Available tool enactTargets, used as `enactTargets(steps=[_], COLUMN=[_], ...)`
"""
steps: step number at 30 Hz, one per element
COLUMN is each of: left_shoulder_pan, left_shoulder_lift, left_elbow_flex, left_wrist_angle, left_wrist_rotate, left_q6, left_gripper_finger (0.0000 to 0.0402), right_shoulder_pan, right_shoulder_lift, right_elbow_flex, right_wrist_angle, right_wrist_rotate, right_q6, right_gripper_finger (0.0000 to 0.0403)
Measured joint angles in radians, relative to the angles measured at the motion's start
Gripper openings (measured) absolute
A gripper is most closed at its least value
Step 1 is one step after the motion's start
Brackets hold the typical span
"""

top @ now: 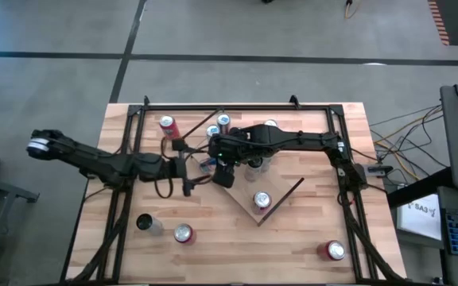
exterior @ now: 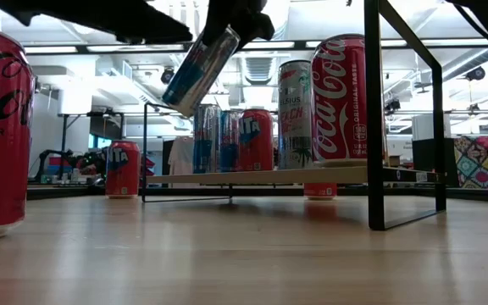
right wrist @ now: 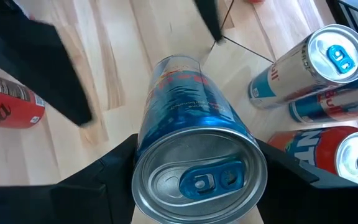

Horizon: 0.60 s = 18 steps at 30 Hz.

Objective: Place canned beverage on shelf
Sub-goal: Put the blue soda can on the shelf aligned with the blue can on the shelf

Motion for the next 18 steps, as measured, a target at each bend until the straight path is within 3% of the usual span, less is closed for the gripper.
enactTargets(steps=[12,18], left_shoulder_pan=[0.035,0.053], left_shoulder_lift=[0.144,0.177], left_elbow_flex=[0.06,0.064], left_wrist_angle=[-0.056,-0.072], left_wrist_rotate=[-0.027,-0.029], left_q6=[0.0,0.018], left_gripper_finger=[0.0354,0.0325], right_shoulder_pan=[0.0,0.0], right_shoulder_lift=[0.0,0.0], right_elbow_flex=[0.0,0.0], right_wrist_angle=[0.0,0.0], right_wrist_rotate=[0.0,0.0], right_q6=[0.001,0.002], right_gripper_finger=[0.0238,0.0241])
